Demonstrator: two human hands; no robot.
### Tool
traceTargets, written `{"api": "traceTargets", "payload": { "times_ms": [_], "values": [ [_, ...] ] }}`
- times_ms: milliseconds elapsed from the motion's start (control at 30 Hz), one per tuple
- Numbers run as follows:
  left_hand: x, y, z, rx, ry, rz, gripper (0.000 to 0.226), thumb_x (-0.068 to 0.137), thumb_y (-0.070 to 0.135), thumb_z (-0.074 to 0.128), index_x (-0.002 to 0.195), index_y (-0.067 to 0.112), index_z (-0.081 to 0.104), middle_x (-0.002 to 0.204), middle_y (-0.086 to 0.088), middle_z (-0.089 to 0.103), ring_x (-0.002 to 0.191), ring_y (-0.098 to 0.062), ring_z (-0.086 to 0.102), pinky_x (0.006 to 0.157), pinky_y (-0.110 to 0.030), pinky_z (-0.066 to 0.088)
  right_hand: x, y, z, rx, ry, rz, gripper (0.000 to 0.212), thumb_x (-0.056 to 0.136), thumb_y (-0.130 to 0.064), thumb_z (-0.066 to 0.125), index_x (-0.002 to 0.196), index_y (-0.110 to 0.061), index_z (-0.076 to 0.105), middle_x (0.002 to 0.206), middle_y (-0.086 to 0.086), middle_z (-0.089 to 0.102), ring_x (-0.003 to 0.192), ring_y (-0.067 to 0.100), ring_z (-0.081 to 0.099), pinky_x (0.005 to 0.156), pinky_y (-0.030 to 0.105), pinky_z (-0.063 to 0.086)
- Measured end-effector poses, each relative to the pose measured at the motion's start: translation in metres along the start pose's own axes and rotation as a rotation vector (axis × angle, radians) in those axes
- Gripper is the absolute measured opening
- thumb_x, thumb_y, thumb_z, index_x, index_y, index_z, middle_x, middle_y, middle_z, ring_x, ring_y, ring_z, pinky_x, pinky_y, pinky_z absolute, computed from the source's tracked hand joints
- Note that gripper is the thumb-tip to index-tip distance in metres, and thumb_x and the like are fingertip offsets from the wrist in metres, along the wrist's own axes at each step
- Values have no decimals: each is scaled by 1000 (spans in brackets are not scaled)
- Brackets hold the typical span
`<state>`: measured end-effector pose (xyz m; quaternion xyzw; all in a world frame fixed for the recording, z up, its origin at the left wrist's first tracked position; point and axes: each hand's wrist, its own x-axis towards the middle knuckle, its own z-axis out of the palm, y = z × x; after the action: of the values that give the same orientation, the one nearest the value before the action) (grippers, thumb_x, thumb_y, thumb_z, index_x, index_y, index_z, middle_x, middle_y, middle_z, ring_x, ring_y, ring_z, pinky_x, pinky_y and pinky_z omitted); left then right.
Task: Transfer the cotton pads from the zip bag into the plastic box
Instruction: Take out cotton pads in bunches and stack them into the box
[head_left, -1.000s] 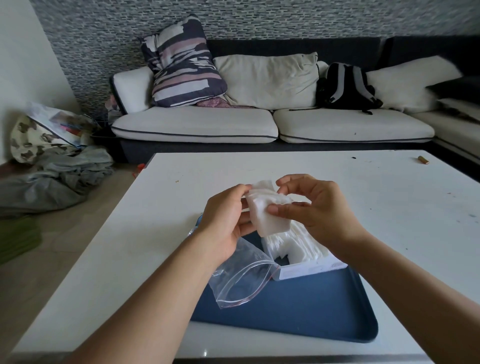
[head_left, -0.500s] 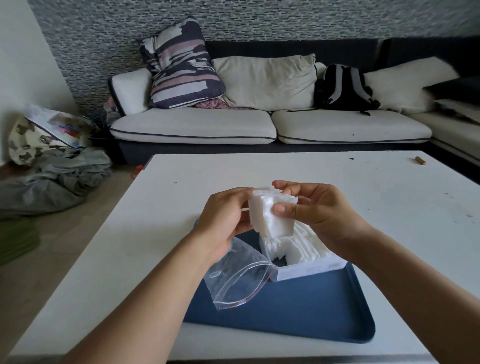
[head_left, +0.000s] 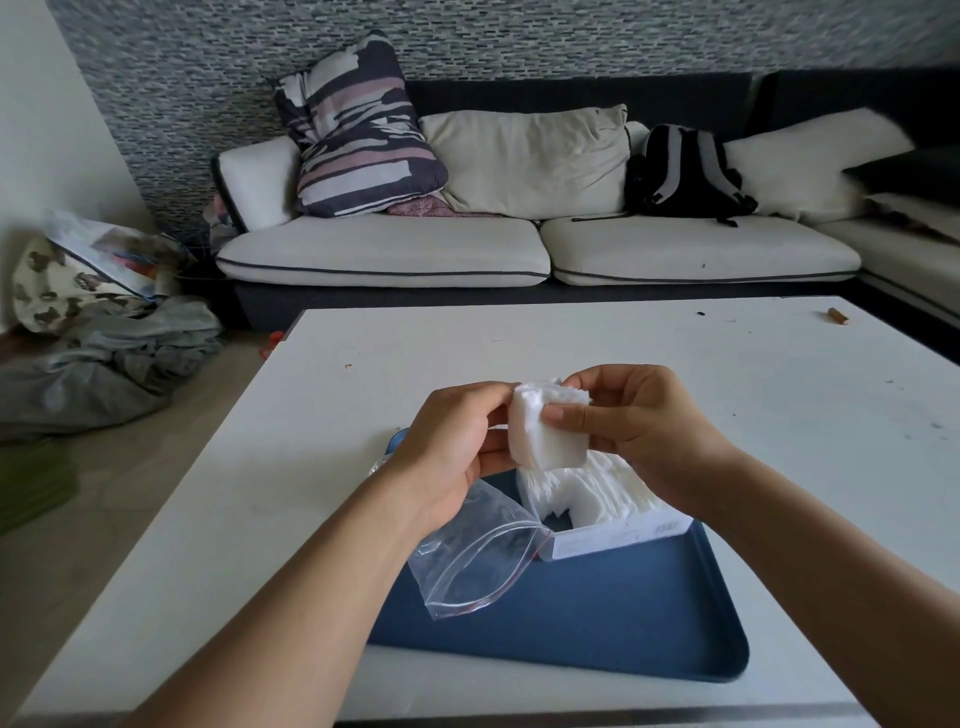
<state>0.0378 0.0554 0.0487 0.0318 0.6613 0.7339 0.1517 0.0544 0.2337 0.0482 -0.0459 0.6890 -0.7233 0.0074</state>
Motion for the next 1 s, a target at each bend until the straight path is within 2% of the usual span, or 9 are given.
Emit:
{"api": "traceTargets", "payload": {
  "times_ms": [200,367,433,500,600,700,767,900,1000],
  "values": [
    [0,-1,-1,67,28,14,30,99,19,51,107,7,78,103,-13,79,93,-30,76,78,-37,62,-1,-2,-1,7,2,12,39,61,-12,81,92,9,68,85,17,75,79,26,72,70,33,63],
    [-4,0,0,115,-17,80,49,84,52,74,105,8,76,102,-14,78,94,-29,76,81,-40,63,-1,-2,1,17,48,-4,41,59,-15,83,92,3,67,84,20,72,77,28,70,65,31,60],
    [-4,-6,3,189,-80,122,37,78,28,86,110,12,74,110,-13,76,102,-29,74,87,-43,62,0,0,2,15,65,-9,56,59,-16,89,107,-5,63,89,20,65,78,29,67,67,35,59],
    [-4,-10,7,247,-134,142,38,82,6,74,117,20,71,115,-6,75,109,-26,72,91,-45,61,0,1,4,-5,14,6,68,65,-14,88,125,-18,56,101,15,61,85,27,68,73,39,58],
    [-6,-5,14,325,-248,162,45,75,9,52,111,28,69,116,-1,74,107,-18,70,91,-39,59,-3,1,10,-165,-70,-35,64,75,-34,79,133,-30,53,117,3,61,101,18,69,85,35,59],
    [-9,-4,21,342,-219,176,36,67,11,39,100,10,54,99,-12,61,90,-20,58,79,-37,52,-5,4,18,-339,-76,-116,61,81,-53,67,132,-22,54,116,-2,67,103,8,68,89,30,56],
    [-5,-8,19,365,-196,179,38,71,16,37,105,6,51,100,-11,58,94,-18,55,83,-40,52,-4,3,18,-358,-103,-136,54,87,-52,59,126,-14,59,109,5,71,98,11,68,88,33,55],
    [6,-11,14,316,-76,126,45,72,28,52,115,31,38,97,-5,65,94,-19,62,84,-40,53,-2,-2,1,-448,-136,-201,40,94,-43,60,106,-6,69,101,16,72,96,35,68,86,53,55],
    [13,-14,11,339,-76,123,66,67,23,66,126,29,37,96,-7,69,91,-22,65,82,-39,54,-1,-3,-13,-471,-98,-154,20,90,-24,72,103,-9,73,96,9,76,91,29,72,83,42,61]
  ]
}}
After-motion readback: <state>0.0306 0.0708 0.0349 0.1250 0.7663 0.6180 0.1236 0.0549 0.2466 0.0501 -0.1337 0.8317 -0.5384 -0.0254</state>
